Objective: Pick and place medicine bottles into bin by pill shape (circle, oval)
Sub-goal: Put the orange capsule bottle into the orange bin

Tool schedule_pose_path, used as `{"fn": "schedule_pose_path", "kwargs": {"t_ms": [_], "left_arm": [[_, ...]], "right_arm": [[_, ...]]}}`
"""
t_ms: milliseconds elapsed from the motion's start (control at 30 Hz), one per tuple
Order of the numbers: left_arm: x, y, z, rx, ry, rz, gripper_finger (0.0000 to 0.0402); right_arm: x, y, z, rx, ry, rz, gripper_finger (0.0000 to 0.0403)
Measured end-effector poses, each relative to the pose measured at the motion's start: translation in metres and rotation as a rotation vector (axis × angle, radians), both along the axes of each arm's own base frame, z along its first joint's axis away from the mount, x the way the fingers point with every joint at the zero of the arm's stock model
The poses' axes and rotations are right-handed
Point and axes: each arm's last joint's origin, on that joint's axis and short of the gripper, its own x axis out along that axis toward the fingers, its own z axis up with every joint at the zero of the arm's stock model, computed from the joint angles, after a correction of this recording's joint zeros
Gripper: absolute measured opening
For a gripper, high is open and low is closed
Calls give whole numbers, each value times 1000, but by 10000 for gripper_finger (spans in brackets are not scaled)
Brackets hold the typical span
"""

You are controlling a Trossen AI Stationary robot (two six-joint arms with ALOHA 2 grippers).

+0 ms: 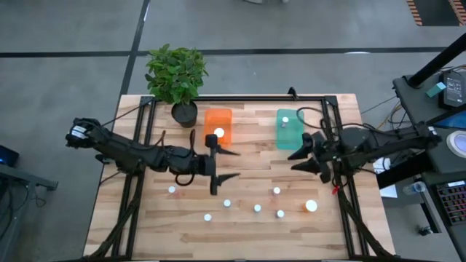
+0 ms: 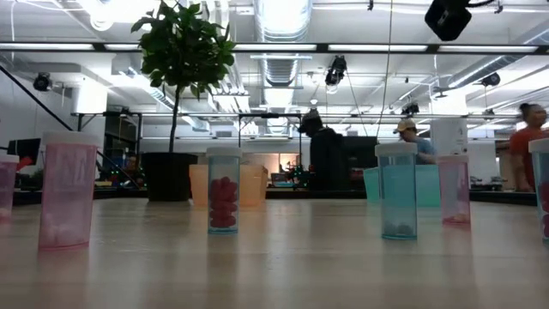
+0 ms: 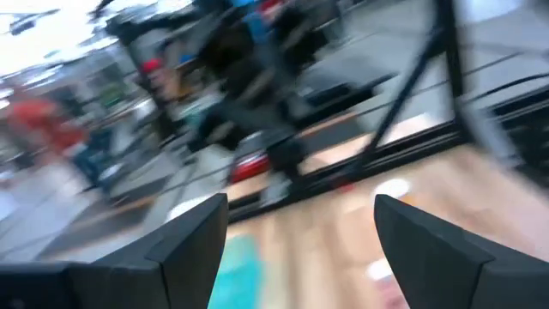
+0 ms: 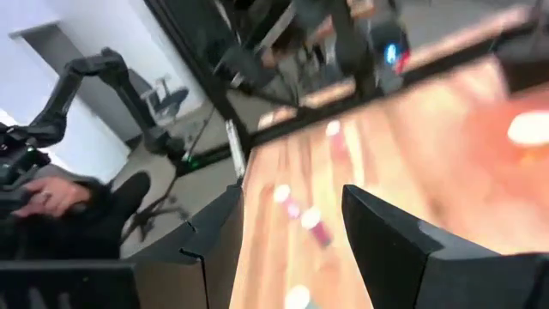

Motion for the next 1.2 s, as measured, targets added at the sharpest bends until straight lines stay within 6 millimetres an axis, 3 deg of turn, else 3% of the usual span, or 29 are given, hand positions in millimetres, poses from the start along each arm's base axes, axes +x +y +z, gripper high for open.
{"fn": "schedule_pose_path", "kwargs": {"t_ms": [300,600,867,1200], "left_arm": [[-5,6,-6,116,-7,24,274],[-10,8,-5,146,-12,30,274],[-15,9,-11,152,4,29,274],[-20,11,-14,167,9,34,274]], "right_arm": [[29,25,5,231,357,-32,187],[44,59,9,354,708,-113,187],[46,91,7,364,1036,-270,187],[32,123,-22,210,1399,-463,187]]}}
